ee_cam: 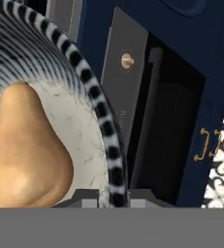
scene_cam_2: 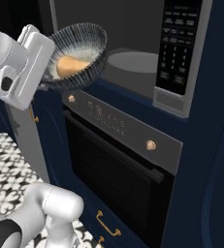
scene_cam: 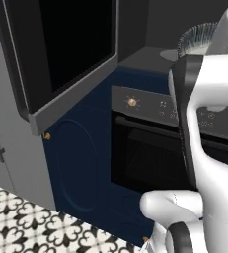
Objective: Pick the squash from the sink and place it in the bowl. Then pick the bowl and place it in the microwave. Then close the microwave door and press the start button.
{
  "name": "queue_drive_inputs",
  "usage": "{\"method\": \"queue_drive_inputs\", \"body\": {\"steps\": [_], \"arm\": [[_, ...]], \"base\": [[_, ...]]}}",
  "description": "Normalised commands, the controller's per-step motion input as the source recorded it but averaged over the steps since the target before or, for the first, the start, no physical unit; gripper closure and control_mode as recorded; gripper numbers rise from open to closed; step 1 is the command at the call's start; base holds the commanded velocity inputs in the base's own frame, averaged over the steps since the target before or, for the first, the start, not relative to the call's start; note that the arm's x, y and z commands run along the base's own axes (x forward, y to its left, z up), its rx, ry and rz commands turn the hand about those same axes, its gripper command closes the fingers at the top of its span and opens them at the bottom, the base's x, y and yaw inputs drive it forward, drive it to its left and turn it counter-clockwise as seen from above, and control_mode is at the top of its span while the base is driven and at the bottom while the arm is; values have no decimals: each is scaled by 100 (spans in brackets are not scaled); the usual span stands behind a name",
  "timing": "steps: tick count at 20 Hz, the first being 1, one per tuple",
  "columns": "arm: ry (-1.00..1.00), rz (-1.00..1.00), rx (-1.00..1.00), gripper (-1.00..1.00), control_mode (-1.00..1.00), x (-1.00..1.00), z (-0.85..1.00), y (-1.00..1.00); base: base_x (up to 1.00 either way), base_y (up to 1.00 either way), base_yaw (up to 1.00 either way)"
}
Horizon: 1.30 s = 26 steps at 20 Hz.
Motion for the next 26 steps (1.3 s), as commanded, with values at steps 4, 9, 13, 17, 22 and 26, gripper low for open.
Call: {"method": "queue_drive_inputs", "body": {"steps": [4,9,13,17,22,26], "arm": [[-13,-5,0,100,-100,78,9,-43],[0,0,3,100,-100,88,5,-61],[0,0,4,100,-100,73,11,-52],[5,0,2,100,-100,86,11,-29],[3,3,0,100,-100,82,-4,-21],[1,3,0,100,-100,72,-6,-24]], "base": [[0,0,0],[0,0,0],[0,0,0],[0,0,0],[0,0,0],[0,0,0]]}}
